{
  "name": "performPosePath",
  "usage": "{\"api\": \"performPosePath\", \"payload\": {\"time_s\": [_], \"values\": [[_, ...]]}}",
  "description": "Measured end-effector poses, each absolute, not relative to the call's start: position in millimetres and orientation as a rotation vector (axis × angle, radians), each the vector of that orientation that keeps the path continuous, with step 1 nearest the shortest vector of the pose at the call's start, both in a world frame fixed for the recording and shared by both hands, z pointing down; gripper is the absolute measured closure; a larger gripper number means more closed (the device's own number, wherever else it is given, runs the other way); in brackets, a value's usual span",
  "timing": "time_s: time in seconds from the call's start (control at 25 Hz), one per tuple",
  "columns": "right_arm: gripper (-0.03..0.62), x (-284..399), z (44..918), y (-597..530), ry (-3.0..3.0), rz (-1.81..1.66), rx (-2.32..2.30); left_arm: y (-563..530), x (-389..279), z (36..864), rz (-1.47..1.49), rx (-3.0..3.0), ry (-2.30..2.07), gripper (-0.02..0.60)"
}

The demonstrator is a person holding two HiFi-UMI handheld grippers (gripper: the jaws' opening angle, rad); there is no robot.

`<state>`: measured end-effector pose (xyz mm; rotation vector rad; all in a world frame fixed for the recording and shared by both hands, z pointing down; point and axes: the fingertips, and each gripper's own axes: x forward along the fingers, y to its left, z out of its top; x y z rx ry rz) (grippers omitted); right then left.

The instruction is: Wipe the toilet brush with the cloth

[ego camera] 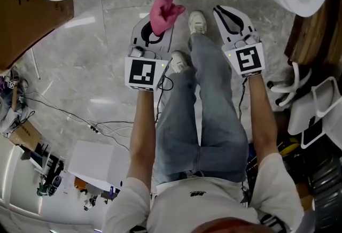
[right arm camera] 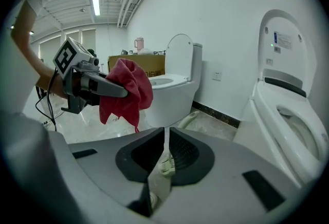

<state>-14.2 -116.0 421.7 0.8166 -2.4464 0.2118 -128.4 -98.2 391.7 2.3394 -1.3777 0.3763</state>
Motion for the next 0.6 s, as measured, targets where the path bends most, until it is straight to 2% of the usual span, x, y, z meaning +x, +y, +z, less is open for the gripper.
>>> {"api": "performPosePath", "payload": {"time_s": [0.6], "values": [[0.549,-20.9,577.5,-138.3,-2.436,0.178,0.806,-114.9,-120.9,526.8,0.303,2.403,-1.294,0.505]]}}
